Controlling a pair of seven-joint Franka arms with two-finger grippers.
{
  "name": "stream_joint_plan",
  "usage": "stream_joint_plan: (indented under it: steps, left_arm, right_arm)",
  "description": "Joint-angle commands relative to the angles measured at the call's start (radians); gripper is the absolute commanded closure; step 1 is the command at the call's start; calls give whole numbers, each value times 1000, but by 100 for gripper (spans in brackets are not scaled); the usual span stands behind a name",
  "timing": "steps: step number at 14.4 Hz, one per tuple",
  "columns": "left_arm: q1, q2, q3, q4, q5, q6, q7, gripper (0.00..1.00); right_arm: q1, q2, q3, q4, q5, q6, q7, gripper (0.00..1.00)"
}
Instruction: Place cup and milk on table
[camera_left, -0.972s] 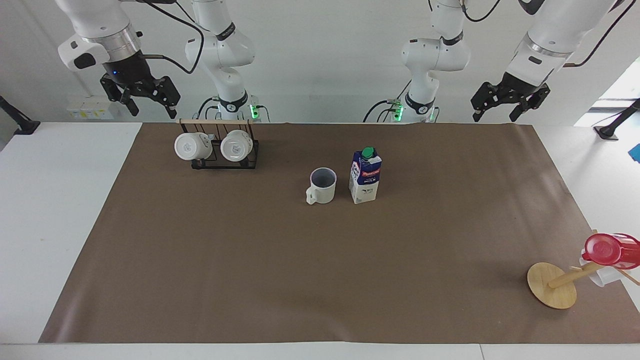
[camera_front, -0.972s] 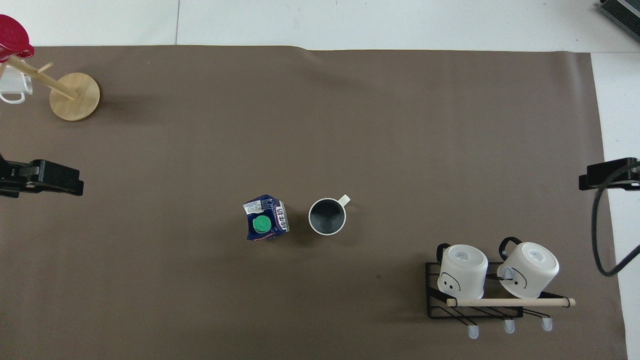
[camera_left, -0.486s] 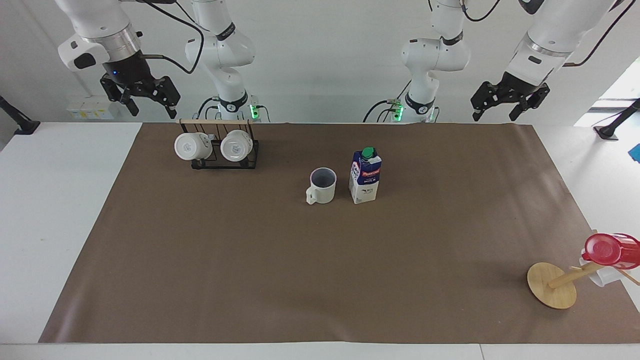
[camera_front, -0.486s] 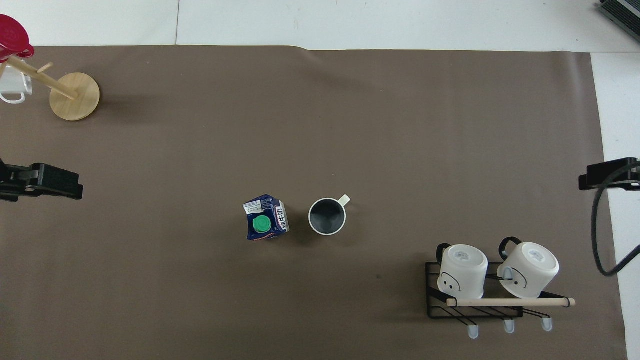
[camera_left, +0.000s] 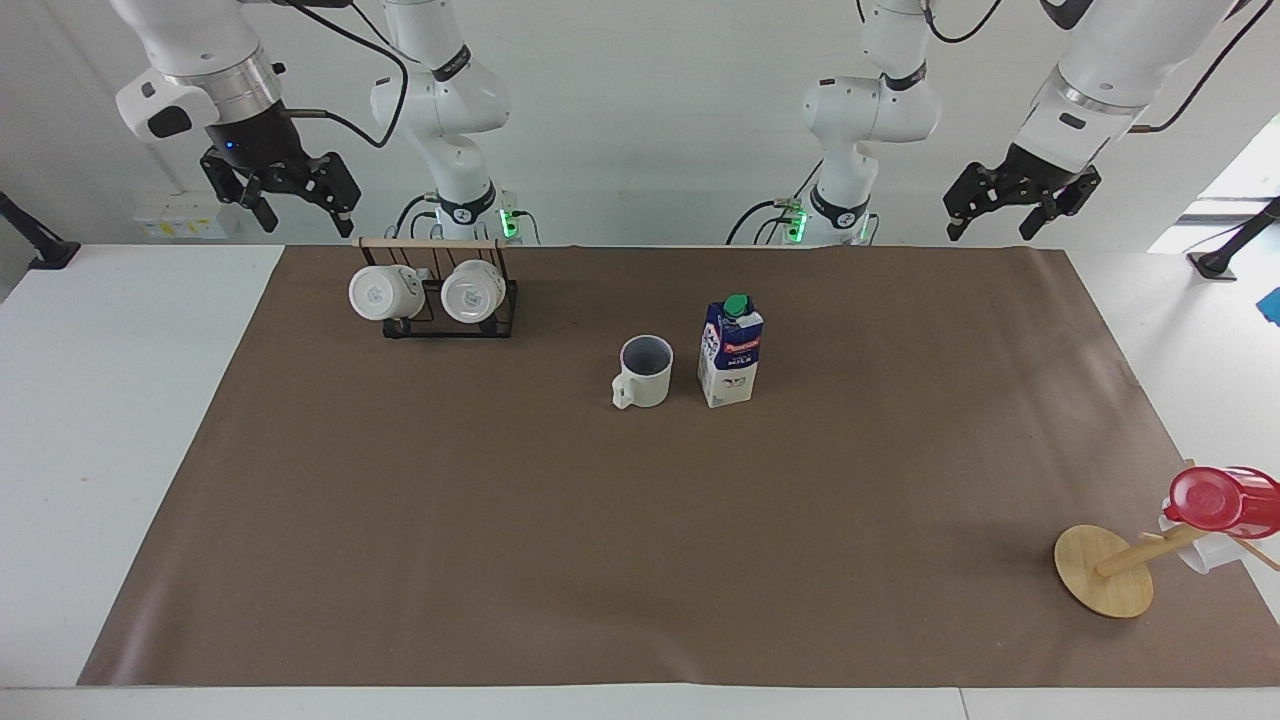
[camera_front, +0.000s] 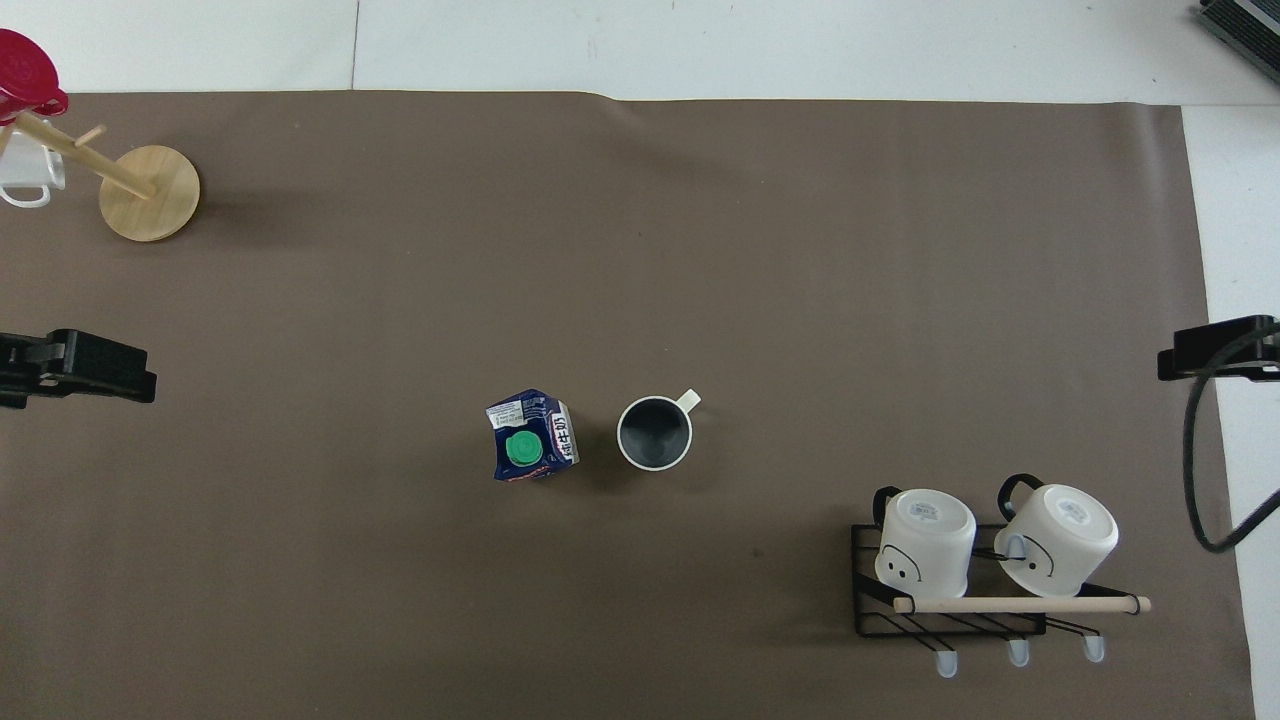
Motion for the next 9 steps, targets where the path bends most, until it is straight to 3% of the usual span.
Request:
stream_joint_plan:
  steps: [1,9]
  left_arm:
    - [14,-31,-8,-34,2,-2,9,0]
    - [16,-33,-8,-34,2,-10,14,0]
  right_arm:
    - [-5,-6,2,4,19,-11,12,0]
    - [-5,-6,2,4,19,-11,12,0]
